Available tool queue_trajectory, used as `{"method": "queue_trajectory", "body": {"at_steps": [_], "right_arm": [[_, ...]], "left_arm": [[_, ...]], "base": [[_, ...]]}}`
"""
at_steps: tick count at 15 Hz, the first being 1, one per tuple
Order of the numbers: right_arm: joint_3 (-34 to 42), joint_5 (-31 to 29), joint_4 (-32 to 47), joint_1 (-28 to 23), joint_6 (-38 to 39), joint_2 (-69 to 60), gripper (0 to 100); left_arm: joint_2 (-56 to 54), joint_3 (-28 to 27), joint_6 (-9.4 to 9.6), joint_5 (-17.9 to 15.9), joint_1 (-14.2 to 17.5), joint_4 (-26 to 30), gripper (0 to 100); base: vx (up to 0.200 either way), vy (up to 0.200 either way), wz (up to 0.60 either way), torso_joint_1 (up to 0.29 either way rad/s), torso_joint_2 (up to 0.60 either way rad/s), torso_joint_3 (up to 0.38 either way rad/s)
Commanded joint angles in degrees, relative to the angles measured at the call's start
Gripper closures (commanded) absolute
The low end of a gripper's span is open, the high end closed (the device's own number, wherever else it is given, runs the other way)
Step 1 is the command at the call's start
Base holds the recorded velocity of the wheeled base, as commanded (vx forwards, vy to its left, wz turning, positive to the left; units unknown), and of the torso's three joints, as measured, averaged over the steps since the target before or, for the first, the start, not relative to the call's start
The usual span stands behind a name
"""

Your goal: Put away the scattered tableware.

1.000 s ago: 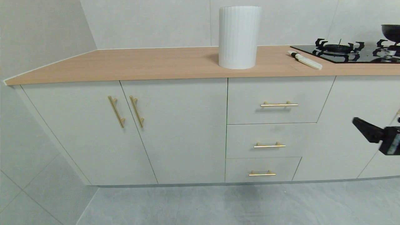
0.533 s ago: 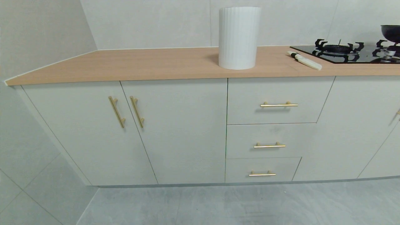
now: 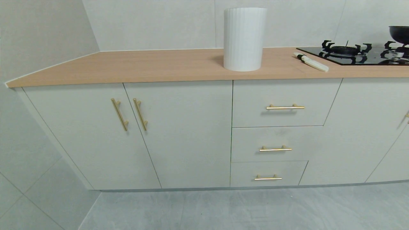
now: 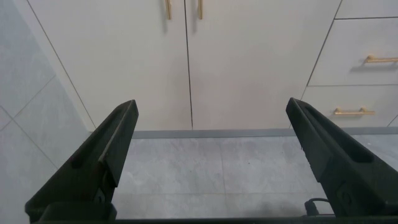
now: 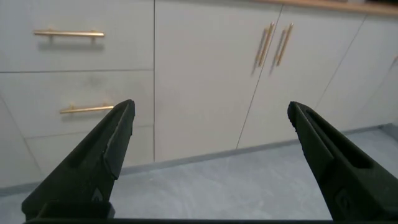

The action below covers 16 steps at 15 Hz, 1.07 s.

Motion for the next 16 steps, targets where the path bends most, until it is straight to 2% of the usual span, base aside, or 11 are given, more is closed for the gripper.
{"method": "queue_trajectory", "body": {"at_steps": [1, 4, 6, 9, 16], "right_arm": [[2.0, 1.0, 0.1, -1.0, 0.0, -3.5, 0], [8.1, 15.5, -1.0, -1.0, 8.0, -3.5, 0], [12.3, 20.3, -3.0, -1.0, 10.1, -3.5, 0], [18.3, 21.2, -6.5, -1.0, 10.0, -3.5, 0], [18.3, 21.4, -5.9, -1.1, 9.9, -3.5, 0]], "left_arm": [[0.0, 0.0, 0.0, 0.0, 0.0, 0.0, 0], [0.0, 0.0, 0.0, 0.0, 0.0, 0.0, 0], [0.0, 0.0, 0.0, 0.0, 0.0, 0.0, 0], [0.0, 0.0, 0.0, 0.0, 0.0, 0.0, 0], [0.0, 0.0, 0.18, -0.1, 0.0, 0.0, 0]], "base": [[0.0, 0.0, 0.0, 0.0, 0.0, 0.0], [0.0, 0.0, 0.0, 0.0, 0.0, 0.0], [0.0, 0.0, 0.0, 0.0, 0.0, 0.0], [0.0, 0.0, 0.0, 0.0, 0.0, 0.0], [0.0, 0.0, 0.0, 0.0, 0.0, 0.0]]}}
